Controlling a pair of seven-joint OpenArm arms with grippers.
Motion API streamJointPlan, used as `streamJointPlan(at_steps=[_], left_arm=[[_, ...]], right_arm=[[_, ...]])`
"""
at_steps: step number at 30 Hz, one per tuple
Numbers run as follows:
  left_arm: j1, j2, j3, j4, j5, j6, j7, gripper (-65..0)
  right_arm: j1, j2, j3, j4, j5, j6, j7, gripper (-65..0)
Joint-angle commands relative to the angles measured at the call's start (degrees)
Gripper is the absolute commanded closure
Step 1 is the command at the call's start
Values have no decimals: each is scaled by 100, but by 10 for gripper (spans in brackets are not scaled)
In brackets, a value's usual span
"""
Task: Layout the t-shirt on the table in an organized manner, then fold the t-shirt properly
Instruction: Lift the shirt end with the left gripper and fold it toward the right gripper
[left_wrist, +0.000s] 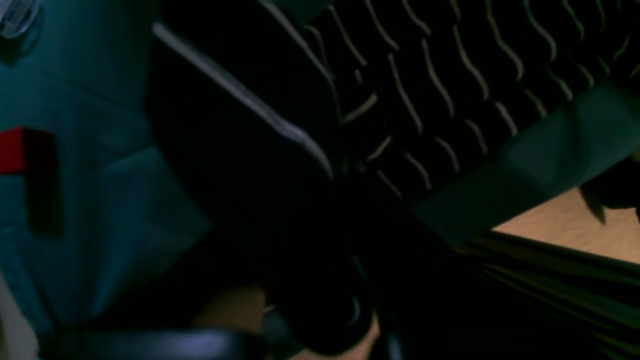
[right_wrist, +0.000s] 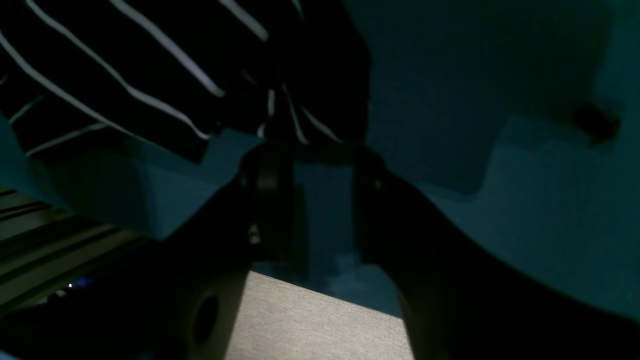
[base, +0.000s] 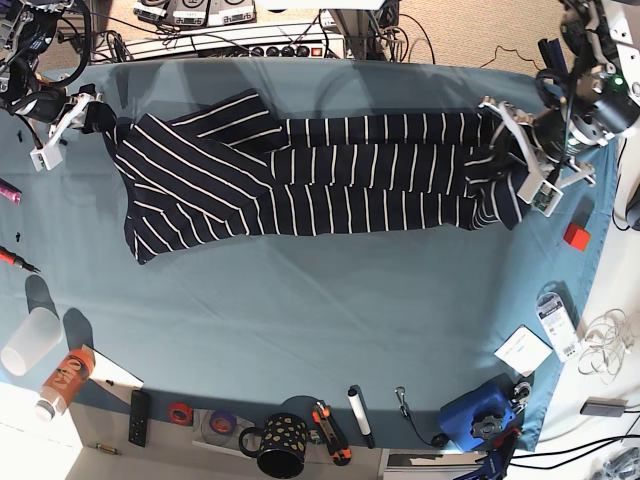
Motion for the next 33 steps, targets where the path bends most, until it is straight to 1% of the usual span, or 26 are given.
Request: streamJointPlan(at_steps=[1, 3, 5, 8, 11, 14, 17, 19, 26, 28, 30, 33], left_arm=[[-28, -26, -35, 83, -74, 15, -133, 0], [-42, -24, 87, 83, -76, 15, -127, 0], [-57, -24, 409, 83, -11, 15, -140, 0], [-109, -24, 1202, 83, 568, 61, -258, 0], [-354, -22, 2033, 83, 1298, 560, -485, 0], [-651, -20, 2693, 83, 2050, 804, -675, 0], [-881, 9, 3161, 35, 2446, 1005, -859, 0], [-1014, 162, 3390, -96, 2540, 1014, -938, 0], [-1438, 896, 3912, -643, 2564, 1016, -925, 0], [-1517, 1058, 4017, -730, 2745, 1021, -848, 0], [-1547, 1165, 4089, -815, 2881, 1023, -850, 0], [-1585, 1259, 4162, -1034, 2876, 992, -898, 0]], right_arm=[[20, 144, 52, 76, 74, 6, 105, -206], [28, 144, 52, 76, 74, 6, 105, -206], [35, 144, 52, 76, 74, 6, 103, -206], [35, 144, 52, 76, 76, 6, 103, -206], [33, 142, 52, 76, 72, 6, 98, -206], [33, 144, 52, 76, 72, 6, 94, -206], [33, 142, 52, 76, 72, 6, 94, -206], [33, 144, 52, 76, 72, 6, 96, -206], [33, 144, 52, 76, 70, 6, 101, -206], [33, 144, 52, 76, 61, 6, 101, -206], [33, 144, 52, 76, 57, 6, 101, -206], [33, 144, 52, 76, 55, 6, 105, -206]])
